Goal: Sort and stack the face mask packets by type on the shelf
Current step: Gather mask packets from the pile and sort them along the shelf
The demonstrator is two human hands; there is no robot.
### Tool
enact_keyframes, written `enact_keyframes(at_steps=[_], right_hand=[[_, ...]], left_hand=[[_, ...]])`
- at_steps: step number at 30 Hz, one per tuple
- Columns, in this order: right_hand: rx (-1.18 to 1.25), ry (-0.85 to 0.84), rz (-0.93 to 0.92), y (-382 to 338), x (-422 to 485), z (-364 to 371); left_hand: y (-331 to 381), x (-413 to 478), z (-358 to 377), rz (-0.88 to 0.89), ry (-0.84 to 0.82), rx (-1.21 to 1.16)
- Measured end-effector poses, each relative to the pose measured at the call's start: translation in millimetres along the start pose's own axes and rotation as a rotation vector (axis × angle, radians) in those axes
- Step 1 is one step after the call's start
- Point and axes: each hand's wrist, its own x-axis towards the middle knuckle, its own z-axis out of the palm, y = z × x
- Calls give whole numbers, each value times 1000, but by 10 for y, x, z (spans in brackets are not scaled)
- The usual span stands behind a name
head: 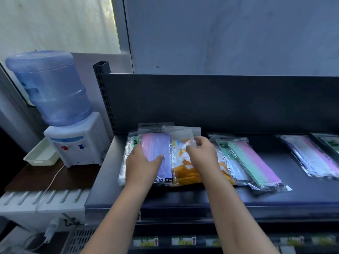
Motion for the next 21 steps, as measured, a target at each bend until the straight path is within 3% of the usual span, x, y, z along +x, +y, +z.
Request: enact_keyframes(at_steps=[4, 10, 16, 21], right_hand=[[88, 0, -77, 21, 3, -5], [385, -39, 124, 38, 55, -152], [388, -99, 128, 98, 87, -192], [392, -71, 106, 133, 89, -228]], left_hand=[[32, 17, -24, -16, -23, -4], [25, -38, -46, -2, 6, -298], [41, -97, -22, -7, 46, -589], [114, -90, -37, -38, 135, -680]])
